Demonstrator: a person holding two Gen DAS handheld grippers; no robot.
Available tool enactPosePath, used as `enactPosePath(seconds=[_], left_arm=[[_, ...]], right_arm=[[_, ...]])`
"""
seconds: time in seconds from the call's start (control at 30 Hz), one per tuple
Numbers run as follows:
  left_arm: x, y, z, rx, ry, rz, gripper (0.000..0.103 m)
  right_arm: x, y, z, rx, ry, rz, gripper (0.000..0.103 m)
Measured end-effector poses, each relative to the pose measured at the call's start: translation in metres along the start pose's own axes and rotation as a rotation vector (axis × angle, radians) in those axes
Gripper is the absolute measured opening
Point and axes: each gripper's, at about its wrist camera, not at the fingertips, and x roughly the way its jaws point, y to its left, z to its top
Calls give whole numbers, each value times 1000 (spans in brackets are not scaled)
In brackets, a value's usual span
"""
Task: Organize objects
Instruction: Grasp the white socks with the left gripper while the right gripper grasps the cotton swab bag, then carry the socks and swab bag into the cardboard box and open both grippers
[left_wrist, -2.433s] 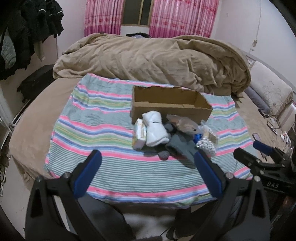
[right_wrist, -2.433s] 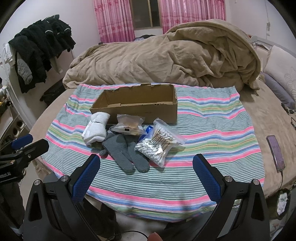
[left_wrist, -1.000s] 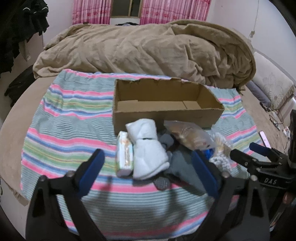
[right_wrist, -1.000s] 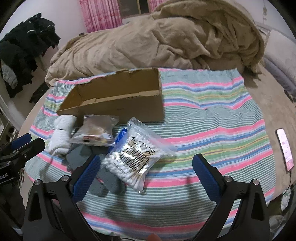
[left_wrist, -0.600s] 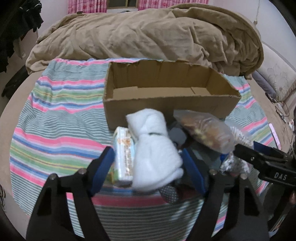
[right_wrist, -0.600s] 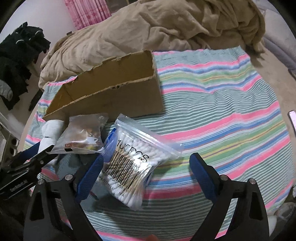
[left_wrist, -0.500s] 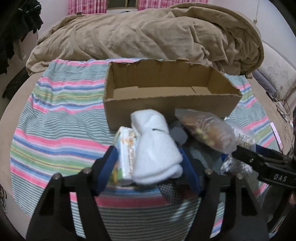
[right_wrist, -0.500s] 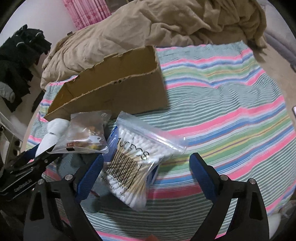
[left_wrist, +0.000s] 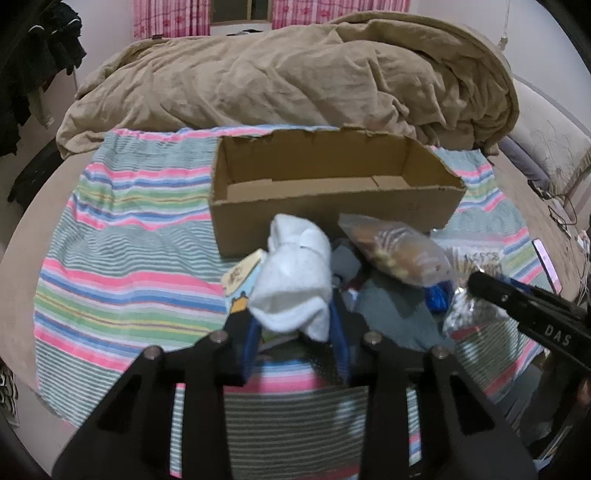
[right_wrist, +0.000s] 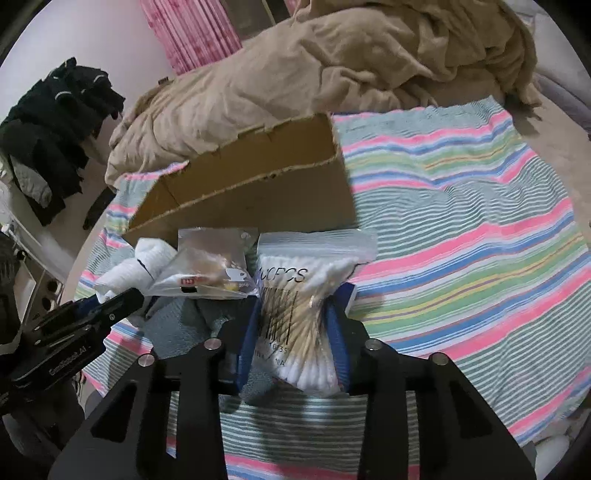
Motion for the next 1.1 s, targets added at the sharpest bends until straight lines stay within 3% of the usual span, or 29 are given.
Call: enactPosePath(seconds=[0.3, 0.63, 0.93, 1.1], left_arm=[[-21, -3, 5, -31, -28, -43, 33], [-52, -8, 25, -27, -116, -90, 33], [-46, -18, 57, -9, -172, -138, 33], [-25, -21, 77, -13, -178, -167, 33]], right_arm=[[-22, -4, 7, 4, -56, -3, 35], [-46, 9, 30, -55, -133, 4, 35], [-41, 17, 81, -141, -203, -21, 35], [-15, 17, 106, -164, -181, -10, 35]])
